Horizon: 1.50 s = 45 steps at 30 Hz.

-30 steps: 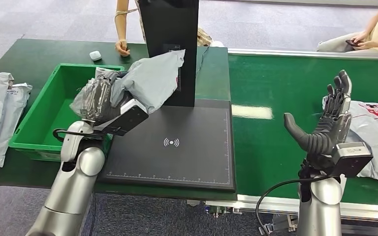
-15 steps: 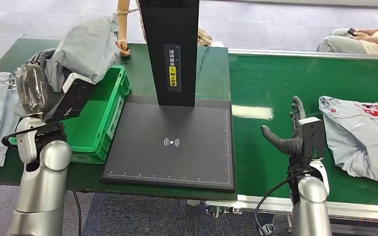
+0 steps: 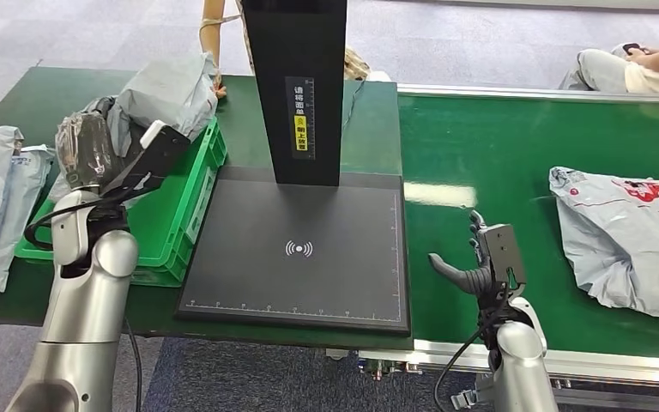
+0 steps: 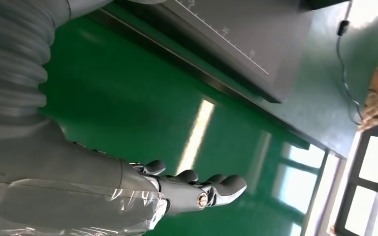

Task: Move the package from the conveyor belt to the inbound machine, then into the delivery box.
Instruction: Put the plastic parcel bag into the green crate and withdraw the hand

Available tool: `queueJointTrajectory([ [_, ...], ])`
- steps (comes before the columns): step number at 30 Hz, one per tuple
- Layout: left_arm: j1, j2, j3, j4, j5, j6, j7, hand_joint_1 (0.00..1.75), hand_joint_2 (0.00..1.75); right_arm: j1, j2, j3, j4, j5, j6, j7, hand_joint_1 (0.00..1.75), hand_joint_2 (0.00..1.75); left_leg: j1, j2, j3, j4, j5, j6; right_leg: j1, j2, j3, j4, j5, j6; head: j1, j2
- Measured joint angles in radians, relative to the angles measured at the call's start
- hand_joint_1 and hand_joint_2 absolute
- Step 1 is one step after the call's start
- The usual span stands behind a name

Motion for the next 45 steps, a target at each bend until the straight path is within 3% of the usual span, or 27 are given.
queueJointTrajectory([
  [3, -0.020, 0.000, 0.002, 0.073, -0.015, -0.095, 0.047, 1.75, 1.75, 0.006, 0.001, 0.006, 0.000, 0.022, 0.014, 0.015, 0.00, 1.75, 0.000, 0.000, 0.000, 0.000, 0.000, 0.000, 0.000, 0.000, 0.000, 0.000, 0.000, 0.000, 0.000, 0.000],
  [7, -0.068, -0.002, 0.003, 0.279, -0.055, -0.195, 0.127, 1.75, 1.75, -0.011, 0.006, 0.026, 0.013, 0.051, 0.029, 0.018, 0.00, 1.75, 0.000, 0.000, 0.000, 0.000, 0.001, -0.001, 0.000, 0.001, 0.000, 0.000, 0.001, -0.001, 0.000, 0.000],
  [12, -0.159, -0.006, 0.008, 0.537, -0.115, -0.239, 0.333, 1.75, 1.75, -0.057, 0.015, 0.062, 0.071, 0.069, 0.027, 0.002, 0.00, 1.75, 0.000, 0.001, 0.002, 0.000, 0.001, -0.001, 0.000, 0.001, 0.002, 0.001, 0.001, -0.001, 0.000, 0.000],
  [16, -0.214, 0.013, 0.041, 0.643, -0.131, -0.297, 0.402, 1.75, 1.75, -0.068, 0.019, 0.086, 0.092, 0.070, 0.028, -0.002, 0.00, 1.75, 0.000, 0.000, 0.004, -0.001, 0.001, -0.001, 0.000, 0.001, 0.003, 0.001, 0.001, -0.001, 0.000, 0.000],
  [20, -0.233, 0.046, 0.082, 0.703, -0.158, -0.368, 0.426, 0.01, 1.75, -0.076, 0.020, 0.104, 0.105, 0.069, 0.028, -0.006, 0.00, 1.75, 0.000, 0.001, 0.005, -0.001, 0.001, -0.002, 0.001, 0.002, 0.004, 0.001, 0.001, -0.001, 0.000, 0.000],
  [26, -0.230, 0.062, 0.127, 0.731, -0.178, -0.327, 0.428, 0.00, 1.75, -0.068, 0.020, 0.122, 0.100, 0.067, 0.027, -0.006, 0.00, 1.75, 0.000, 0.001, 0.005, -0.001, 0.001, -0.002, 0.000, 0.002, 0.004, 0.001, 0.001, -0.001, 0.000, 0.000],
  [31, -0.201, 0.053, 0.170, 0.683, -0.139, -0.190, 0.342, 0.00, 1.75, -0.018, 0.019, 0.122, 0.044, 0.066, 0.027, 0.006, 0.00, 1.75, 0.000, 0.001, 0.005, -0.001, 0.001, -0.002, 0.000, 0.002, 0.002, 0.001, 0.001, -0.001, 0.000, 0.000],
  [35, -0.119, 0.025, 0.195, 0.474, 0.011, -0.041, 0.173, 0.00, 0.00, 0.040, 0.011, 0.118, -0.022, 0.057, 0.027, 0.011, 0.00, 1.75, 0.000, 0.002, 0.003, -0.001, 0.001, -0.002, 0.000, 0.002, 0.001, 0.001, 0.001, -0.001, 0.000, 0.000],
  [38, -0.052, 0.007, 0.191, 0.293, 0.124, 0.031, 0.093, 0.00, 0.00, 0.061, 0.005, 0.114, -0.044, 0.050, 0.026, 0.007, 0.00, 1.75, 0.000, 0.002, 0.002, -0.001, 0.001, -0.001, 0.000, 0.002, 0.001, 0.001, 0.001, -0.001, 0.000, 0.000],
  [45, 0.067, -0.010, 0.169, 0.005, 0.289, 0.118, 0.001, 0.00, 0.00, 0.079, -0.002, 0.109, -0.065, 0.048, 0.022, 0.001, 0.00, 1.75, 0.000, 0.002, 0.002, -0.001, 0.000, -0.001, 0.000, 0.002, 0.001, 0.000, 0.001, -0.001, 0.000, 0.000],
])
